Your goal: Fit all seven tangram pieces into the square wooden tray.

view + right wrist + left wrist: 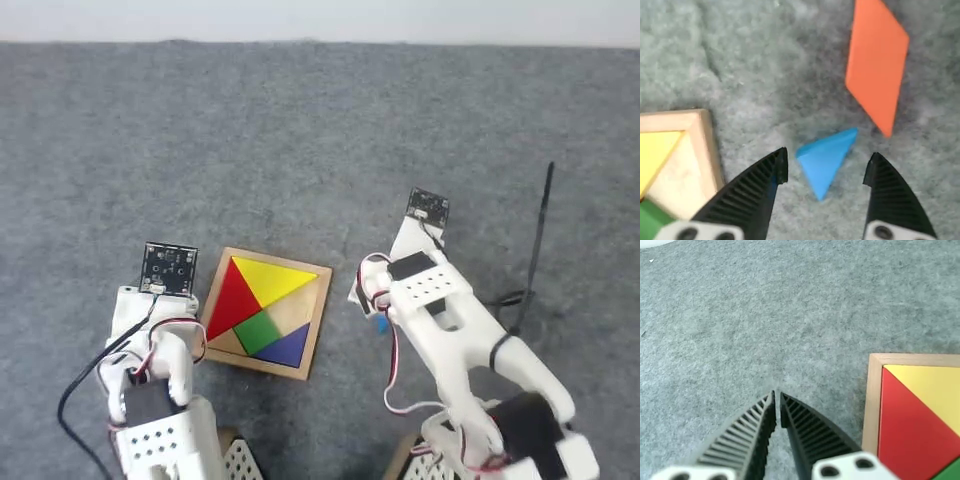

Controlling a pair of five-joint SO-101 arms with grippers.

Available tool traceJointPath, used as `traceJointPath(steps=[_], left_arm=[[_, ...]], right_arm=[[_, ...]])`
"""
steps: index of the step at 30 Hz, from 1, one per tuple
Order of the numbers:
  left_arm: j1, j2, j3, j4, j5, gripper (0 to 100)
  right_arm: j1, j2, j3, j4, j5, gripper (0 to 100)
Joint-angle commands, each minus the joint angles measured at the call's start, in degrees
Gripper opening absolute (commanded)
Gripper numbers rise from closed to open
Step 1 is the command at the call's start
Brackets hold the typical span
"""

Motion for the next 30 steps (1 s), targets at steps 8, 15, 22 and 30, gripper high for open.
traceJointPath(steps=[8,15,22,30], left_arm=[[0.1,-1.0,-0.6,0.1,-0.7,2],[0.1,-1.0,-0.6,0.1,-0.7,2],[0.1,-1.0,-0.6,0.1,-0.7,2],[0.1,-1.0,-0.6,0.1,-0.7,2]], right_arm=[[0.0,5.9,-2.4,-2.4,-0.4,16.4],[0.0,6.1,-2.4,-2.3,1.8,16.2],[0.0,3.6,-5.6,6.1,4.2,14.0],[0.0,-3.5,-6.9,12.4,8.0,10.1]])
